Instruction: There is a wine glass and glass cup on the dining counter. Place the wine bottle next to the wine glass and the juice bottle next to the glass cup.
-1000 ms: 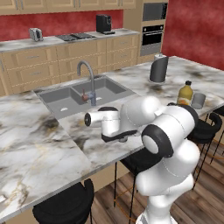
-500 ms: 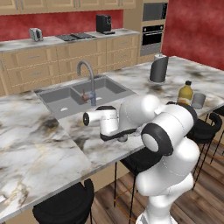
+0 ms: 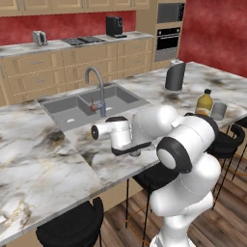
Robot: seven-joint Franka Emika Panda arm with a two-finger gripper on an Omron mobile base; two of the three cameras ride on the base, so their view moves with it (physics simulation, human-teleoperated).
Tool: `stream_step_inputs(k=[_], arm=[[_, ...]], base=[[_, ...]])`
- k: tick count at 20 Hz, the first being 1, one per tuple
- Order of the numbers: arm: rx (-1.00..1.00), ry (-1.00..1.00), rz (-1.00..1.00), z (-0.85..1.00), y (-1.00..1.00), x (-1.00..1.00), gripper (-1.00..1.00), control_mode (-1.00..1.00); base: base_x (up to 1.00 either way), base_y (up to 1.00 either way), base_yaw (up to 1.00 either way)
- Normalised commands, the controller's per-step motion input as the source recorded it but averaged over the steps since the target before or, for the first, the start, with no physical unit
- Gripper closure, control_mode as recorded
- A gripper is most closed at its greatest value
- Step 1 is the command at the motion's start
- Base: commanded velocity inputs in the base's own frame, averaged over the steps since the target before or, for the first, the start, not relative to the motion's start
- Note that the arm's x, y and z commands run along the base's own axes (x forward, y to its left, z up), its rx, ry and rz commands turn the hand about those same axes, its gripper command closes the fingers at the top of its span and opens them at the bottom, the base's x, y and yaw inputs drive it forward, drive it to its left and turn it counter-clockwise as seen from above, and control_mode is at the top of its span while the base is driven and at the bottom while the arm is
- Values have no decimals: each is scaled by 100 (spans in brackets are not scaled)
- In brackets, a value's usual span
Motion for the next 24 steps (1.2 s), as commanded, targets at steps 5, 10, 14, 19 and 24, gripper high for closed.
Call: stream_step_inputs(k=[5,10,14,19,24], arm=[[2,-6,-6,-13,13,-10,-100,-100],[4,-4,-7,-11,17,-10,-100,-100],[4,-2,-9,-4,9,-5,-100,-100],[3,0,-8,-5,0,0,-100,-100],[4,0,-5,-4,3,-14,-100,-100]], base=[[0,0,0],[0,0,0],[0,0,0],[0,0,0],[0,0,0]])
